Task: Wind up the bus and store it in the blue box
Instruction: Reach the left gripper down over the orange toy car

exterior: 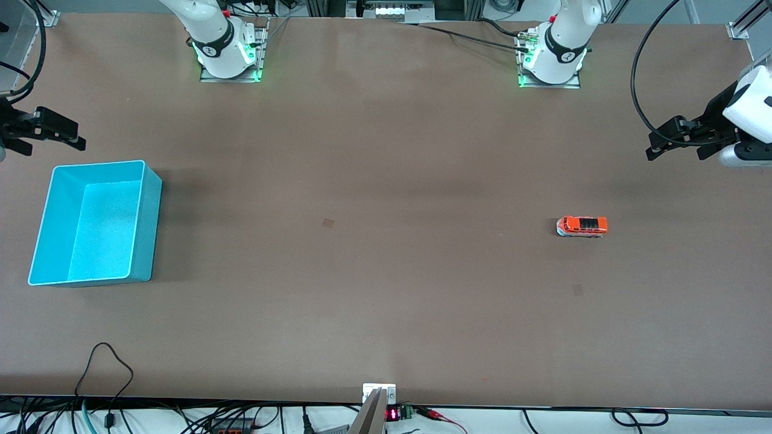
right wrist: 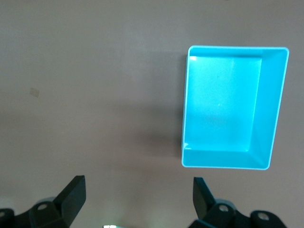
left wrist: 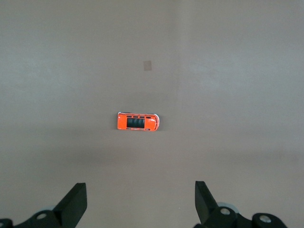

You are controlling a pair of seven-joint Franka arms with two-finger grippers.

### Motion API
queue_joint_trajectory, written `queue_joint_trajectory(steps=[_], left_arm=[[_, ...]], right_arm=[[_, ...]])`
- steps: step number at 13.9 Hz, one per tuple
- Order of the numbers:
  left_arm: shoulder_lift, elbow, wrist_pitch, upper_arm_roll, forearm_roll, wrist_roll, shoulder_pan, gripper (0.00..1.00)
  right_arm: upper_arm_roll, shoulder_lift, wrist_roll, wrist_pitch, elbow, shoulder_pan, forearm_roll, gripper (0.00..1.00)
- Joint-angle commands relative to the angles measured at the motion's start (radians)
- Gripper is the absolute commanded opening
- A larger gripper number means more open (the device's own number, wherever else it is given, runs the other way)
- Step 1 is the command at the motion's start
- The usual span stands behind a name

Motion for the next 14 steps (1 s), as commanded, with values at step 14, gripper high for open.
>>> queue_joint_trajectory(steps=[14], left_arm=[[0.112, 0.073, -0.16, -0.004, -0.012, 0.027, -0.042, 1.0]], right_arm=[[-0.003, -0.063, 0.009, 0.054, -0.082, -0.008, -0.008, 1.0]])
